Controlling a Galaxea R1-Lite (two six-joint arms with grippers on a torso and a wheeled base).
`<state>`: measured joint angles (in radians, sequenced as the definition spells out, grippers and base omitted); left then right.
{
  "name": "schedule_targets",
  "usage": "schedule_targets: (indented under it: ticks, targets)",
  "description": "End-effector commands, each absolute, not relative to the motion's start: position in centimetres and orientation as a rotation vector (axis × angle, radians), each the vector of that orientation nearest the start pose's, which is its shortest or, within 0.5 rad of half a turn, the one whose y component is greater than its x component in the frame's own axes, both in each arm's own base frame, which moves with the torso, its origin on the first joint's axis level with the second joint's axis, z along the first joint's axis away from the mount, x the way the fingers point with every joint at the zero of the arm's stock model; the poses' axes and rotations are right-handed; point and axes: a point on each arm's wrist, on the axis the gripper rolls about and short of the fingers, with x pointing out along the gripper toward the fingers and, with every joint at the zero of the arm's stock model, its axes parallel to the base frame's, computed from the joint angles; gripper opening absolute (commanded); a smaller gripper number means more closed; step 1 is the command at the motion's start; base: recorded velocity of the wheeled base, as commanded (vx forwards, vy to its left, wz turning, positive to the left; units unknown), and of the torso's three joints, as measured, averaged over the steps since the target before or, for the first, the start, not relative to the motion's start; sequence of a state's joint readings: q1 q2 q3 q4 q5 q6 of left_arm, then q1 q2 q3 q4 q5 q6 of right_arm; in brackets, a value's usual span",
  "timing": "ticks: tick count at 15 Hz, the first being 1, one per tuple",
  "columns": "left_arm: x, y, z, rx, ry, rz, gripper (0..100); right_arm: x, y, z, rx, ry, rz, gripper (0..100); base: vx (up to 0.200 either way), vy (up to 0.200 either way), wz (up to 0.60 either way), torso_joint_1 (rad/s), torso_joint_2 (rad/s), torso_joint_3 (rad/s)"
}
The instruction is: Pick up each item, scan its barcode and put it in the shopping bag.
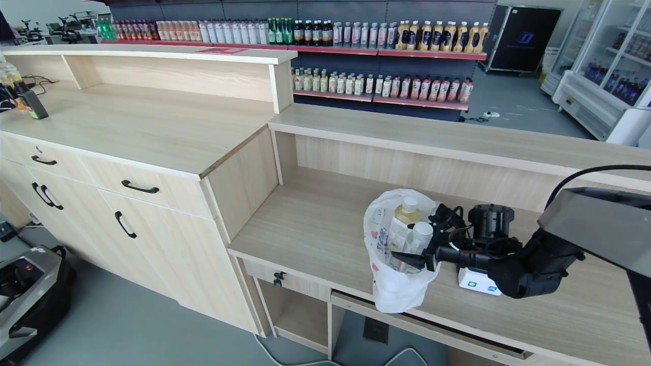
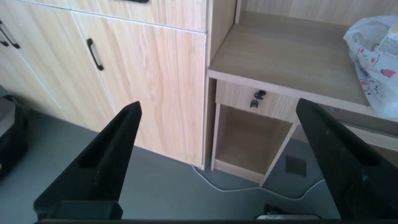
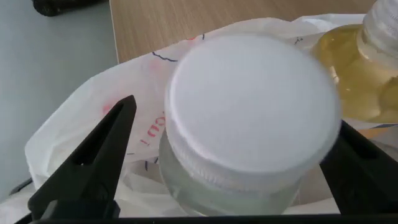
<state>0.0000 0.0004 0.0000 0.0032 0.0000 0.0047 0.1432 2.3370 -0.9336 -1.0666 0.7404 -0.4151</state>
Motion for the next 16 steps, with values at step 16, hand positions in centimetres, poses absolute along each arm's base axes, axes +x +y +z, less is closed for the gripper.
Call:
schedule_targets:
  ticks: [16]
  targets:
    - [-2.3,0.0,7.5,0.005,0.003,0.000,100,19.5,-1.6,24.4,-0.315,0.027,0.187,100,0.000,0.000,-0.26,0.001,0.00,0.003]
